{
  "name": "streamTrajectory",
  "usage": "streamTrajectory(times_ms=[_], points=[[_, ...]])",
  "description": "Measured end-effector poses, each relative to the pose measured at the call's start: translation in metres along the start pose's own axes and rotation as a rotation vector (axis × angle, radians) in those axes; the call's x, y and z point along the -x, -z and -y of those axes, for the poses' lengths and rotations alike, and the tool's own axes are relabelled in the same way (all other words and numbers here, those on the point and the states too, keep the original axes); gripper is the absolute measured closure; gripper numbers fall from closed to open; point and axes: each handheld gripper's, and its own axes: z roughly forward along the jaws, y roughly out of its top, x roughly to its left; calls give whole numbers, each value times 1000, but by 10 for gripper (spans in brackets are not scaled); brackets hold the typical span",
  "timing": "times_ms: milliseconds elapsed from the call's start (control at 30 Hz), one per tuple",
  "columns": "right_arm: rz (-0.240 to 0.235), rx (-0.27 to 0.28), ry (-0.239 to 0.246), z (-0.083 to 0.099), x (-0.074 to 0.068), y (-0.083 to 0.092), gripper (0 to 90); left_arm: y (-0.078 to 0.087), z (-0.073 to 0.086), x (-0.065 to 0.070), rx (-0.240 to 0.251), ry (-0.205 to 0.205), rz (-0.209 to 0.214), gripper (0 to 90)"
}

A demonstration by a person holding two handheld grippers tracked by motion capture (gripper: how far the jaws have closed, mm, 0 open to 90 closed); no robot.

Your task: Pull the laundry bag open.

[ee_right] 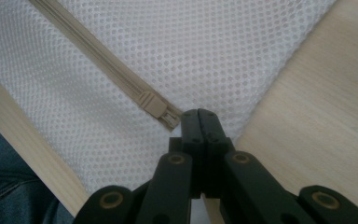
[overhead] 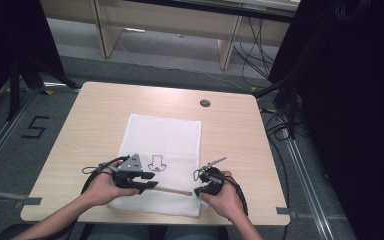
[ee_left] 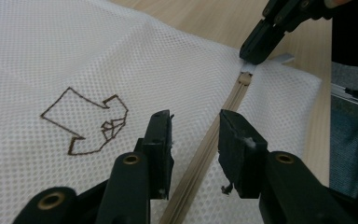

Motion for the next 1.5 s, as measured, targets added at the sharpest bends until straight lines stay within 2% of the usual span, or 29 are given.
streamTrajectory(times_ms=[67,100,133,167,200,233,300,400,433,467,600,633,667,800,833,867,900,967,1000,1033,1133,1333,1367,1433,1500], points=[[1,1,4,0,0,-1,900,-2,-1,2,4,2,-8,649],[1,8,54,-1,2,-3,900,-5,-4,4,6,-3,3,661],[1,8,54,-1,2,-3,900,-5,-4,4,6,-3,3,665],[6,-2,19,0,0,-3,900,-6,-6,4,-1,-18,7,665],[13,0,20,0,-1,-3,900,-8,-8,5,-6,-13,21,671],[16,-14,13,1,-1,-4,900,-10,-9,5,1,-30,12,687],[15,-14,13,1,-1,-4,900,-14,-12,7,-1,-15,23,694],[15,-15,6,1,-2,-4,900,-19,-15,7,-20,-40,29,711],[15,-11,6,2,-1,-5,900,-21,-15,8,-26,-34,28,714],[7,-4,22,2,1,-6,900,-23,-16,8,-38,-48,30,716],[8,1,24,3,1,-5,900,-35,-18,12,-60,-50,48,719],[4,-1,18,3,1,-5,900,-37,-19,12,-73,-65,48,719],[5,2,16,3,2,-6,900,-40,-19,14,-63,-51,55,719],[24,-7,1,3,-2,-5,900,-48,-25,18,-77,-72,66,719],[38,-19,-19,3,-4,-4,900,-51,-26,19,-76,-77,68,719],[40,-18,-16,3,-5,-4,900,-53,-27,20,-85,-78,65,719],[46,-2,19,2,-5,-6,900,-55,-28,21,-85,-74,69,718],[43,-6,10,2,-7,-6,900,-58,-29,21,-98,-89,73,718],[54,-6,20,2,-7,-6,900,-60,-29,23,-94,-77,77,718],[57,-6,26,2,-7,-6,900,-63,-29,24,-100,-82,78,716],[61,-9,25,2,-8,-6,900,-67,-32,25,-110,-101,85,716],[58,-2,30,2,-7,-6,900,-74,-34,27,-122,-83,94,719],[57,-5,18,2,-7,-6,900,-75,-34,27,-128,-96,95,719],[53,-6,13,2,-6,-6,900,-78,-35,28,-133,-95,97,722],[54,-10,3,2,-7,-5,900,-83,-37,30,-144,-118,105,723]])
